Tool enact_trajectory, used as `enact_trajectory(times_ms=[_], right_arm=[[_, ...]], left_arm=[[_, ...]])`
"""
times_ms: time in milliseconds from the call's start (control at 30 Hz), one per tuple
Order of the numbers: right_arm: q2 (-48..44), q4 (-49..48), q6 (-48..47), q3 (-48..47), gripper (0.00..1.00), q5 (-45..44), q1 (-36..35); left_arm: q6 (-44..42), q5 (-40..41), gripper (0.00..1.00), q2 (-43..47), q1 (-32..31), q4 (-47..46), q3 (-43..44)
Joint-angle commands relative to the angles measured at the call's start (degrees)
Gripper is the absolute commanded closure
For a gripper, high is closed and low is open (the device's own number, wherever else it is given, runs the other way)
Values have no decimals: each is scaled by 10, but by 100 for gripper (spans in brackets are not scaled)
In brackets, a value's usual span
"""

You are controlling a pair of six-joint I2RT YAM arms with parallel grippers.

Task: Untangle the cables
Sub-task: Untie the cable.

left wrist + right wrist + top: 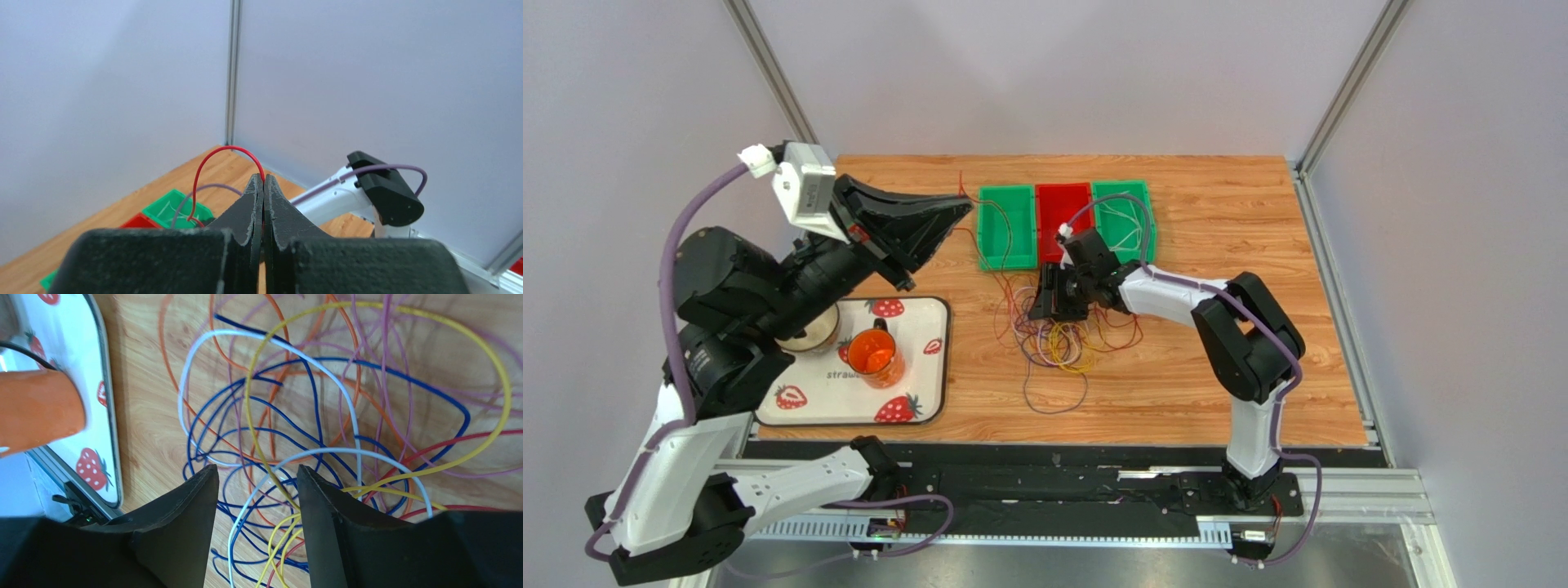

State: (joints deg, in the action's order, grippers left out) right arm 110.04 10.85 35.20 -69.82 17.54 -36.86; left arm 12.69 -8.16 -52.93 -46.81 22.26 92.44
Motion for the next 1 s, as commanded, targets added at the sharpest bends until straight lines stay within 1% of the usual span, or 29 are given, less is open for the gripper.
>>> enact_trajectory(times_ms=[0, 167, 200, 333, 433, 600, 633, 700, 733, 800, 900, 967], right_arm=[[-10, 7, 7, 37, 47, -4, -6], [-51, 5, 9, 101, 47, -15, -12], [-57, 5, 8, 114, 47, -15, -12], [-101, 36, -4, 115, 47, -29, -12], [-139, 79, -10, 118, 47, -40, -14], [-184, 117, -26, 124, 46, -51, -17], [-215, 123, -32, 123, 46, -58, -17], [-249, 127, -52, 116, 44, -82, -17], [-286, 123, -59, 114, 43, -88, -16], [-320, 108, -91, 112, 39, -84, -15], [-380, 64, -115, 125, 37, -54, -10], [-424, 36, -129, 132, 36, -51, -6]], left_arm=[[-52, 27, 100, -3, -1, -10, 62], [-87, 43, 100, -25, -1, -11, 141], [-91, 44, 100, -34, -1, -13, 148], [-99, 39, 100, -49, -1, -17, 164], [-98, 50, 100, -43, -1, -34, 143], [-92, 50, 100, -37, -1, -43, 114], [-89, 50, 100, -35, -1, -48, 104], [-86, 50, 100, -31, -1, -62, 74], [-83, 51, 100, -30, -1, -66, 60], [-79, 48, 100, -31, -1, -69, 50], [-72, 38, 100, -33, -1, -70, 39], [-71, 18, 100, -33, -1, -66, 32]])
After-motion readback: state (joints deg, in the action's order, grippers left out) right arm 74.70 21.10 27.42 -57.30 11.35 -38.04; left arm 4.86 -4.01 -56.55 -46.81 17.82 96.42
